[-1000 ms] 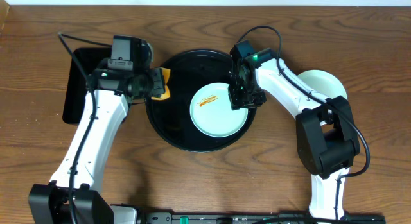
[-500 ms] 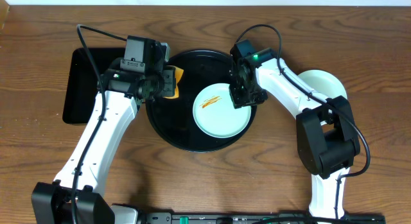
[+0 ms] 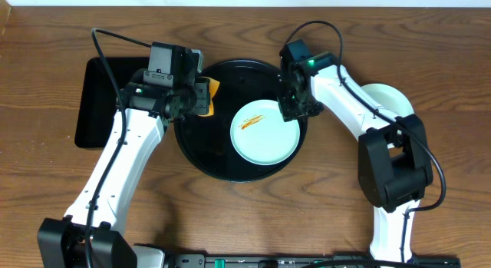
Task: Clean dirty plates on tray and stack at the side
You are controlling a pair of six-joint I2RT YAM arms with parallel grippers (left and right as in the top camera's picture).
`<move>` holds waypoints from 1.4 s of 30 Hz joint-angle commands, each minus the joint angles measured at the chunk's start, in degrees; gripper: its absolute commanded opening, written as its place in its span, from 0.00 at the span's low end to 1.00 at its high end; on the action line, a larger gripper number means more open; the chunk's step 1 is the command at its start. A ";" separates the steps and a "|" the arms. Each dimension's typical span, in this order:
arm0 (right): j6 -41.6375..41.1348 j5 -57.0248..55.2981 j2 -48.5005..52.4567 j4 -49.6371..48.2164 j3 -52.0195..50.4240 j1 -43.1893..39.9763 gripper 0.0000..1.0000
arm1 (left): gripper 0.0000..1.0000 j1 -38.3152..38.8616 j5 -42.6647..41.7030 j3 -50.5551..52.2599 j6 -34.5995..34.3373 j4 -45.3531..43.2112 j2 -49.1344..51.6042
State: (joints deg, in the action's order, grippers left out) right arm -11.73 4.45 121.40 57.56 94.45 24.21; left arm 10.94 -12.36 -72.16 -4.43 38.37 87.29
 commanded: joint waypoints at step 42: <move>5.81 11.61 0.42 -24.63 -5.92 1.20 0.65 | 0.07 0.02 -0.50 -0.44 0.81 -0.31 -0.04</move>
State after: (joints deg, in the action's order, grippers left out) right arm 1.19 9.26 121.54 30.22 86.46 25.15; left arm 10.94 -12.36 -72.14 -4.43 38.30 87.29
